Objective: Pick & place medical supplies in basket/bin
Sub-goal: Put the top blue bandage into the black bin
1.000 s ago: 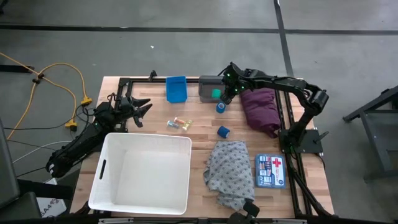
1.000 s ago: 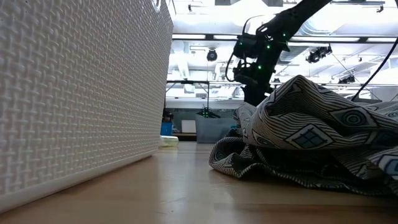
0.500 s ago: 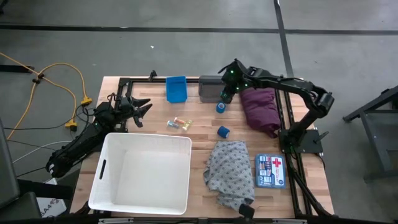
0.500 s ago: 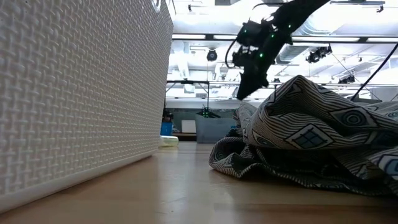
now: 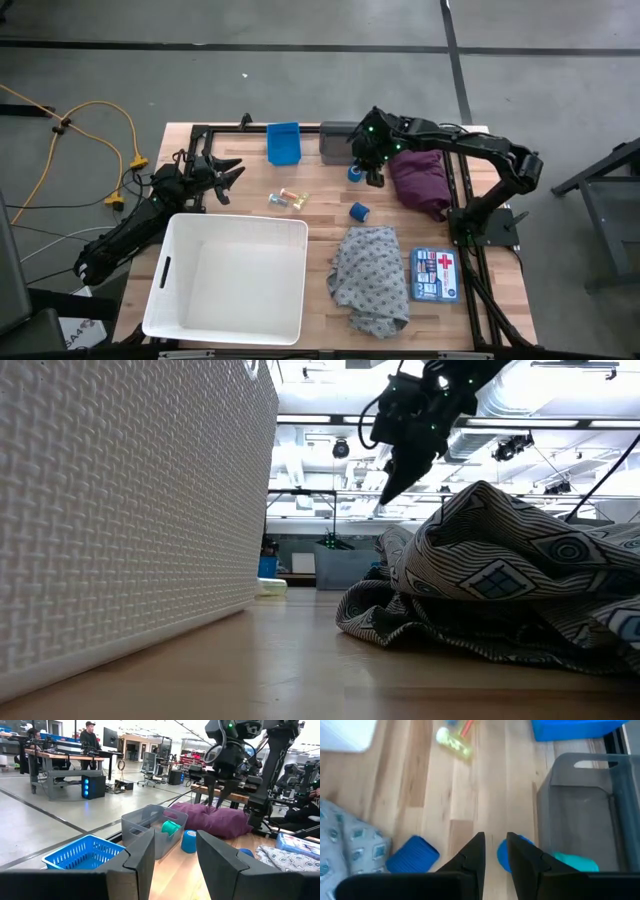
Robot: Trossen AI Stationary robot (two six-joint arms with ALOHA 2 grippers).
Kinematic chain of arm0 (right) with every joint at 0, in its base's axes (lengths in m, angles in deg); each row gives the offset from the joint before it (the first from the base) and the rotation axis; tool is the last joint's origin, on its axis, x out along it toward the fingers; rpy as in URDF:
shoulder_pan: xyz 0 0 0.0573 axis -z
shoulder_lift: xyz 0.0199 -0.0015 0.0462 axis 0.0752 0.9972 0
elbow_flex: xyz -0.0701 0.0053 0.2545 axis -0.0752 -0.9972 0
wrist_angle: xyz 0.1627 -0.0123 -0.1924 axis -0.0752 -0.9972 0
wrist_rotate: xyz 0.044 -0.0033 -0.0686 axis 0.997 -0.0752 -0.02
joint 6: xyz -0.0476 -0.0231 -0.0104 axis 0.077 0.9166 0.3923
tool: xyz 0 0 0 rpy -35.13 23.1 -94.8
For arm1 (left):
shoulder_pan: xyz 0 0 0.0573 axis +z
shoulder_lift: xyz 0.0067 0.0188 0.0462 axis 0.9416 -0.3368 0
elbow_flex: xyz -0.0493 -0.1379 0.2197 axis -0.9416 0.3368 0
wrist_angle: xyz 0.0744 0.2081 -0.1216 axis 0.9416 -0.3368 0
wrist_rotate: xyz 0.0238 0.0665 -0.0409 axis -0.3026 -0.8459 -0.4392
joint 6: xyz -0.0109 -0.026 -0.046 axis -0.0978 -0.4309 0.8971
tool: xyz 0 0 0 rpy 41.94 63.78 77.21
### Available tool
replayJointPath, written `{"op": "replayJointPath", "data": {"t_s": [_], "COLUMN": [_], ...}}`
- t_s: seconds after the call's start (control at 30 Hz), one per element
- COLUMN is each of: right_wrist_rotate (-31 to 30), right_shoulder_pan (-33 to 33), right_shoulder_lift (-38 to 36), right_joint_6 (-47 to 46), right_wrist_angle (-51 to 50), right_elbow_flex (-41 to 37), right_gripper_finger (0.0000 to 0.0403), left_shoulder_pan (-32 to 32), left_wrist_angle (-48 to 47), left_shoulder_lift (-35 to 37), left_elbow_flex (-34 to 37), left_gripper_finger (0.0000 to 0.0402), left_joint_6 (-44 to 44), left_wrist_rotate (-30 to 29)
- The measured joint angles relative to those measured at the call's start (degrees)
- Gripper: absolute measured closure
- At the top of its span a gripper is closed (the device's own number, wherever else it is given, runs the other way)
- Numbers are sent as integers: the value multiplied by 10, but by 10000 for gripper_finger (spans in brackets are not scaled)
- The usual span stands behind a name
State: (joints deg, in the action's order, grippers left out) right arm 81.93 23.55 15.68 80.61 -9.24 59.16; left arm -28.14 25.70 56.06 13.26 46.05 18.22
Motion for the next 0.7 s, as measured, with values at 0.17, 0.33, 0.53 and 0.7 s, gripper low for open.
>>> {"op": "replayJointPath", "data": {"t_s": [0.17,0.33,0.53,0.7], "right_wrist_rotate": [-45,-61,-61,-60], "right_shoulder_pan": [-15,-17,-17,-19], "right_shoulder_lift": [0,0,1,1], "right_joint_6": [-1,-12,-24,-24], "right_wrist_angle": [-1,-2,-2,-3], "right_elbow_flex": [0,0,0,0], "right_gripper_finger": [334,334,334,334], "left_shoulder_pan": [0,0,0,0], "left_wrist_angle": [0,0,0,0], "left_shoulder_lift": [0,0,0,0], "left_elbow_flex": [0,0,0,0], "left_gripper_finger": [266,266,266,266], "left_joint_6": [0,0,0,0], "left_wrist_rotate": [0,0,0,0]}}
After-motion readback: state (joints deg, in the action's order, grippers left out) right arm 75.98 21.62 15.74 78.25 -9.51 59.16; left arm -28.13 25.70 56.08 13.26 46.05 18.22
